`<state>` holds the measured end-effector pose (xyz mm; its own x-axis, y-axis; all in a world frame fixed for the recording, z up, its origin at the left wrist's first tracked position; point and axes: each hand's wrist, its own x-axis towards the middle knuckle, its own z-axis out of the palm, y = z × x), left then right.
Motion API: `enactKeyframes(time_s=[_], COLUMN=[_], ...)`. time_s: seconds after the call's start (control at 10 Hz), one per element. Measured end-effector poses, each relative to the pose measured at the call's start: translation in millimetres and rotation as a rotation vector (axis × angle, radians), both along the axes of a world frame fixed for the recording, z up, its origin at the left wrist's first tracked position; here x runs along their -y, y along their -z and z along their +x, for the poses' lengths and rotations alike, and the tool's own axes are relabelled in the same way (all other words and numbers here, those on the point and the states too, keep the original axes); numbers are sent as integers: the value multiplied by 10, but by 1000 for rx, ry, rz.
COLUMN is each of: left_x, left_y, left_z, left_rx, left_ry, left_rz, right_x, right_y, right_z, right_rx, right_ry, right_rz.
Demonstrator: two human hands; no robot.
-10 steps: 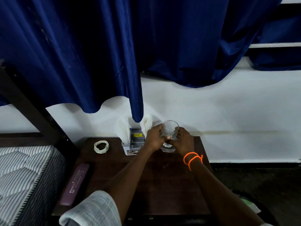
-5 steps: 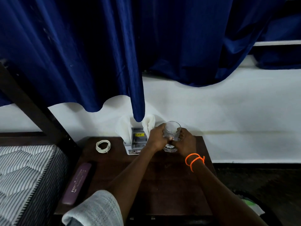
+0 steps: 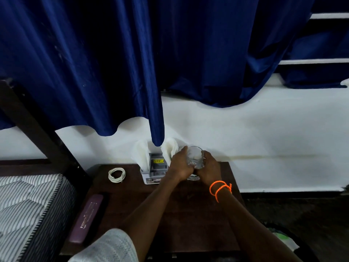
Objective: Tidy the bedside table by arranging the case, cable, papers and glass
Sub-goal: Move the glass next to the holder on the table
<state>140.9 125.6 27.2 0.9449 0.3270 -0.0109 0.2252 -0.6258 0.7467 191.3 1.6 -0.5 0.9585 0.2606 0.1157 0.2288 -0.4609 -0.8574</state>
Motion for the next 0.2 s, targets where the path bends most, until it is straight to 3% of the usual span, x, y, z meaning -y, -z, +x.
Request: enactKeyframes(time_s=[0.2], left_x=[76], left_y=[-235], left_z=[-183], left_rx=[164], left_ry=[7], left_rz=[200], right_x=[99], right_y=[-308], right_z=[-122], right_rx=[83], right_ry=[11], right_rz=[-75])
